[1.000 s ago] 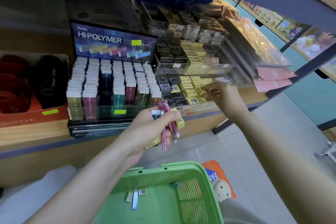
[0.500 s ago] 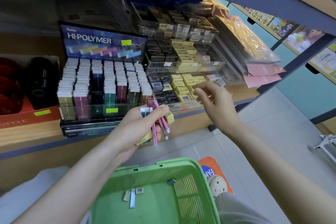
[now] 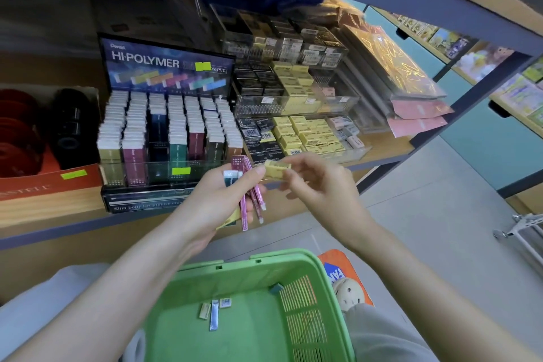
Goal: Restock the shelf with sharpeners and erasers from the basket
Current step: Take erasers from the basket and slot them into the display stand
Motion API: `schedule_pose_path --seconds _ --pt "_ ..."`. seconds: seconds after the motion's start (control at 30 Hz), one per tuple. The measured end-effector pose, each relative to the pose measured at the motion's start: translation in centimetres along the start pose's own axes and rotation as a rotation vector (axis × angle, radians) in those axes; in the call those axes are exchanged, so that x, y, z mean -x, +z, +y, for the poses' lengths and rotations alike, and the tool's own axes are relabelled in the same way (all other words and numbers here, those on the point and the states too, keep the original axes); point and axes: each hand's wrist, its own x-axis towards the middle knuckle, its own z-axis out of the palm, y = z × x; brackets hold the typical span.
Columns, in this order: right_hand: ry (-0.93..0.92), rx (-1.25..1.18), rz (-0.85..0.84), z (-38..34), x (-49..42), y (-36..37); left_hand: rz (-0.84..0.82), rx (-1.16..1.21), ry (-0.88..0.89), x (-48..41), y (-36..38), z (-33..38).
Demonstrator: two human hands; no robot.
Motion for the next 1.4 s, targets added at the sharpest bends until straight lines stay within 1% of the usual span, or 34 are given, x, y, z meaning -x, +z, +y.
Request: schedule_pose_path --seconds 0.13,0.2,0.27,0.37,0.5,0.63,0.83,0.93,1.0,1.03,1.1,1.17,1.2,1.27,1.4 --pt "-0.009 0.13 0.255 2.5 -2.1 -2.6 0.013 0.044 -0.006 0.1 -0.1 0.2" --pt "0.006 0.282 0.306 4.1 -3.3 -3.8 0.02 0.052 -0.007 0.1 -0.2 0.3" --pt "0.051 0.388 0.269 5.9 -4.2 -4.5 0.028 0.059 -0.009 0.0 -0.3 0.2" --pt "0.088 0.465 0.133 7.5 -5.1 -4.8 0.031 0.067 -0.019 0.0 -0.2 0.2" --pt "0.138 0.406 0.04 7.8 -5.7 -4.8 0.024 0.066 -0.03 -0.1 0.1 0.1" --pt "0.127 0.327 0.075 7.9 -6.6 -4.9 0.003 0.024 -0.042 -0.1 0.1 -0.1" --pt "0.141 0.247 0.089 8.0 -7.0 -4.7 -0.002 0.093 -0.072 -0.2 0.0 -0.1" --pt "0.124 0.364 0.104 8.0 -6.5 -4.1 0.001 0.11 -0.088 -0.3 -0.3 0.0" --pt "0.06 0.467 0.136 7.3 -5.9 -3.5 -0.003 0.106 -0.095 -0.2 -0.5 0.0" --pt "0.034 0.446 0.154 6.4 -5.3 -3.1 -0.002 0.103 -0.092 -0.1 -0.6 0.0" --pt "0.031 0.272 0.118 3.5 -3.6 -1.9 0.008 0.107 -0.074 0.1 -0.9 0.1" --pt "0.059 0.081 -0.01 0.4 -1.6 -0.3 0.022 0.119 -0.054 0.3 -1.3 0.1" --pt "0.06 0.035 -0.071 -0.7 -0.8 0.5 0.027 0.125 -0.044 0.4 -1.5 0.2" --pt "0.042 0.018 -0.144 -2.3 0.4 1.8 0.034 0.137 -0.026 0.8 -1.8 0.3" --pt "0.05 -0.04 -0.158 -3.7 1.0 3.4 0.051 0.126 0.0 1.9 -2.7 0.5"
